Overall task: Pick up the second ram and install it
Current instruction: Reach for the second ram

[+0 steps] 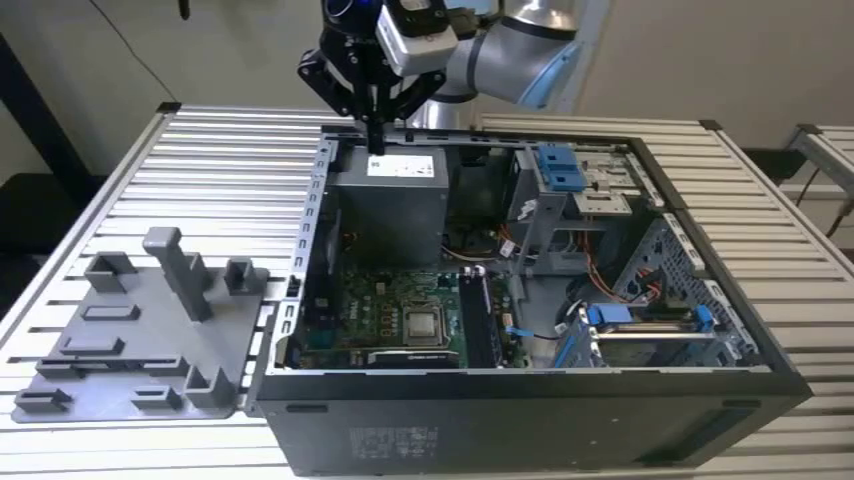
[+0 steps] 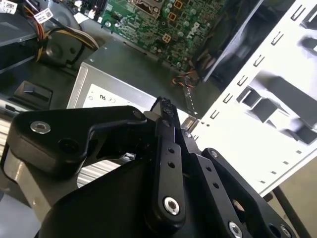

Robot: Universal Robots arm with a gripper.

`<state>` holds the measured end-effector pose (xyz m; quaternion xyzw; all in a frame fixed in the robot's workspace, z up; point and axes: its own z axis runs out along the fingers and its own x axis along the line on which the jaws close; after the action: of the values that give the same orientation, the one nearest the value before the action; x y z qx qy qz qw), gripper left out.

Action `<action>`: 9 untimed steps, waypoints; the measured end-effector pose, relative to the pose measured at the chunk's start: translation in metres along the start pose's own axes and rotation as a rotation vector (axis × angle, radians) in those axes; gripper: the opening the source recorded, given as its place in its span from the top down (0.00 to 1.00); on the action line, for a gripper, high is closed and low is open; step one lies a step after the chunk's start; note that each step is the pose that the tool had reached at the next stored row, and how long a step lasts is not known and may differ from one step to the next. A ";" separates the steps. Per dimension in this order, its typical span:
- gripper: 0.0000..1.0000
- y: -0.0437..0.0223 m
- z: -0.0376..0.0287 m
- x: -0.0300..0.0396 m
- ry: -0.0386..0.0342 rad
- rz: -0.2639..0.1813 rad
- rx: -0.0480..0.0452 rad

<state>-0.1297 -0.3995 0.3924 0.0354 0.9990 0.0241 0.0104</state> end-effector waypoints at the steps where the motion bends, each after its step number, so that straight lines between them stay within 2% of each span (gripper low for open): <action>1: 0.89 -0.0003 0.0000 0.0015 0.0001 0.000 0.0001; 9: 0.89 -0.0023 -0.0002 0.0137 0.0000 0.000 0.0001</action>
<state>-0.1435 -0.4008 0.3922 0.0354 0.9990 0.0240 0.0104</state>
